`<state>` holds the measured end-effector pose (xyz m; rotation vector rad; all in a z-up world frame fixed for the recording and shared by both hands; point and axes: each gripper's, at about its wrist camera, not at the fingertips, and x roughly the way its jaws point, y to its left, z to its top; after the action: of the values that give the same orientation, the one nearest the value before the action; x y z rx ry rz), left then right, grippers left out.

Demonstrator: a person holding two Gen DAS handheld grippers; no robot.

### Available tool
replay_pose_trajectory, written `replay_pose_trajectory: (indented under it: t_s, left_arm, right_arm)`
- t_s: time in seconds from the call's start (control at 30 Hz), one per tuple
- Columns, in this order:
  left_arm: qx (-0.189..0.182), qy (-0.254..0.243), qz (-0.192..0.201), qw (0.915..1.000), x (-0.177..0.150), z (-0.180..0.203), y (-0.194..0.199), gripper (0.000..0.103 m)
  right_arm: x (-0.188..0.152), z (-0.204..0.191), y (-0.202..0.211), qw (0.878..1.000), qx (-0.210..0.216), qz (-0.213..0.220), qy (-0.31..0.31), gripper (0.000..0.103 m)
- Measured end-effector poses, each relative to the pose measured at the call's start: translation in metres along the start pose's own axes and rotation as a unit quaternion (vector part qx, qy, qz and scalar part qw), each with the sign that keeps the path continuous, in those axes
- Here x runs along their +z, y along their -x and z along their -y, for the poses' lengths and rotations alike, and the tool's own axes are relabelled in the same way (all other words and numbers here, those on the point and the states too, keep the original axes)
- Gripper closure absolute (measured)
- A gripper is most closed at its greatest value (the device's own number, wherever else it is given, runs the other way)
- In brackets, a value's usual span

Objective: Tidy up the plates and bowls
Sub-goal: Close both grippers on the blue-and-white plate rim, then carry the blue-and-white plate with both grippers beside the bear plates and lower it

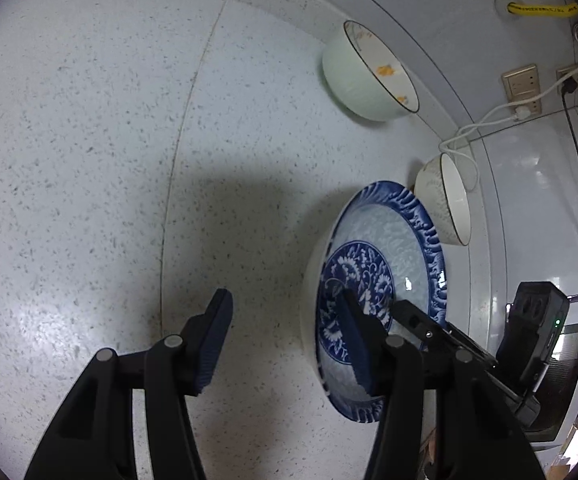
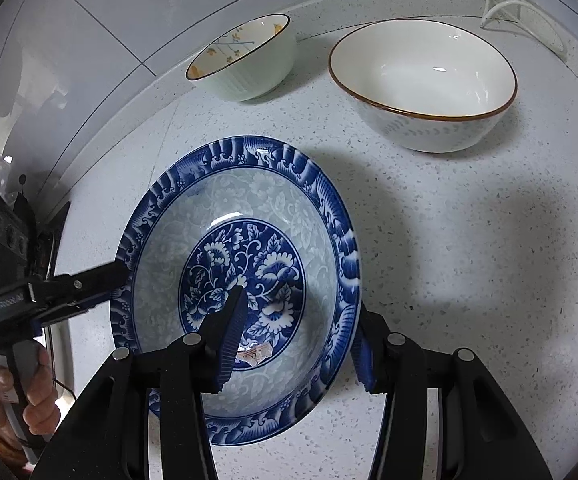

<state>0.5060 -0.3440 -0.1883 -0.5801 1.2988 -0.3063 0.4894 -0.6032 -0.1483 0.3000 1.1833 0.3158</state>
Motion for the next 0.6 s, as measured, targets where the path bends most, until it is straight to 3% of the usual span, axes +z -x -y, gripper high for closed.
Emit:
replay_pose_trajectory:
  t_s: [0.13, 0.2, 0.3, 0.33, 0.6]
  left_arm:
    - [-0.012, -0.017, -0.006, 0.9998, 0.003, 0.008, -0.007, 0.058]
    - [-0.022, -0.029, -0.017, 0.9992, 0.005, 0.013, -0.014, 0.081]
    - [-0.019, -0.027, -0.019, 0.9993, 0.008, 0.012, -0.018, 0.095]
    - [-0.023, -0.027, -0.019, 0.9992, 0.007, 0.010, -0.018, 0.095]
    - [-0.028, -0.025, -0.024, 0.9990, -0.007, -0.004, -0.004, 0.095]
  right_arm:
    - [0.002, 0.003, 0.000, 1.000, -0.006, 0.001, -0.001, 0.070]
    - [0.002, 0.007, 0.000, 1.000, -0.009, 0.002, -0.006, 0.077]
    - [0.003, 0.014, 0.000, 1.000, -0.013, 0.004, -0.014, 0.088]
    - [0.003, 0.015, 0.001, 1.000, -0.015, 0.005, -0.015, 0.092]
    - [0.000, 0.011, 0.006, 1.000, -0.018, 0.011, -0.019, 0.093]
